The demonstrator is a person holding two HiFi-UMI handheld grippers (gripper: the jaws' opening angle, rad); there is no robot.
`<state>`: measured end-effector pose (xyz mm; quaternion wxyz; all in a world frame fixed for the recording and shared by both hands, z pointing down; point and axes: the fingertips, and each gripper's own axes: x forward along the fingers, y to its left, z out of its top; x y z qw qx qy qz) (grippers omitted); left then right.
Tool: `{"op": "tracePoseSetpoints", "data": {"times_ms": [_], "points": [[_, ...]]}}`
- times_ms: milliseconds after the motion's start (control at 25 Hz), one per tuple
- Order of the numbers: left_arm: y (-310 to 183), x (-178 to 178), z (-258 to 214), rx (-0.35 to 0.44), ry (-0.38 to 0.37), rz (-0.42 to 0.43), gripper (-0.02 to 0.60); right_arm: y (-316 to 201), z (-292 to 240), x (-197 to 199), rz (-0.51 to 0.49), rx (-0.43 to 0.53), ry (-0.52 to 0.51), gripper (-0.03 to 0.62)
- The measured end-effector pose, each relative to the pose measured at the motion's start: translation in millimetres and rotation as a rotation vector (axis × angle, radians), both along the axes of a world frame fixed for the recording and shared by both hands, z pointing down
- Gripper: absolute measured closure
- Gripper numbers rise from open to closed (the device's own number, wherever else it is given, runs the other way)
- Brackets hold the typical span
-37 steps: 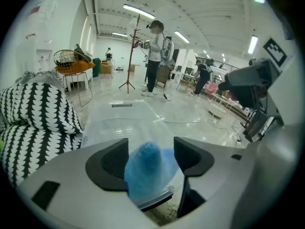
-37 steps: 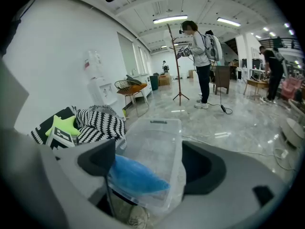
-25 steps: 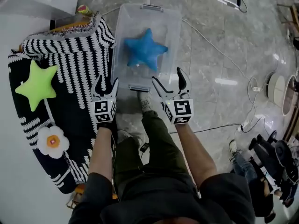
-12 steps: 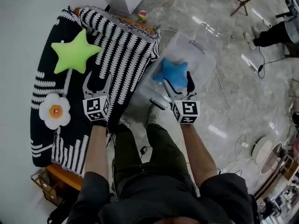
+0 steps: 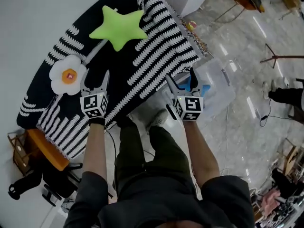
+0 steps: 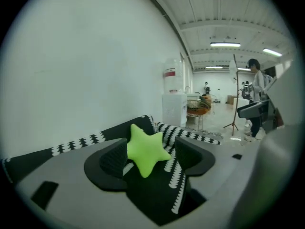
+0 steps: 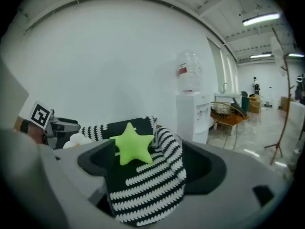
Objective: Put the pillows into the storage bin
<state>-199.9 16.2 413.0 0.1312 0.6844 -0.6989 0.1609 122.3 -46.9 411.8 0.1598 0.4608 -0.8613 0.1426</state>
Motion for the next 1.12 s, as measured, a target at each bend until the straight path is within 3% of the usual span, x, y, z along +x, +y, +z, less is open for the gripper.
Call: {"op": "tracePoseSetpoints", "data": {"times_ms": [480,640,920,1120], "points": [[156,-238,7,0.022,0.046,-0.445,0.267,37,-1,-287,-0.437,0.003,0.040,0.155],[201,-305,17,0.027,0.060,-0.542,0.267,62,9,-385,-0.566,0.000,0.056,0.155],[260,-386,38,0.020,0.079,-0.669,0.267,101,44,-514,-0.740,-0.018,0.093,0.155],[292,-419,61,0.008,0.105,-0.741,0.267,115,86,-589,-0.828,-0.034,0.131,0.155]]}}
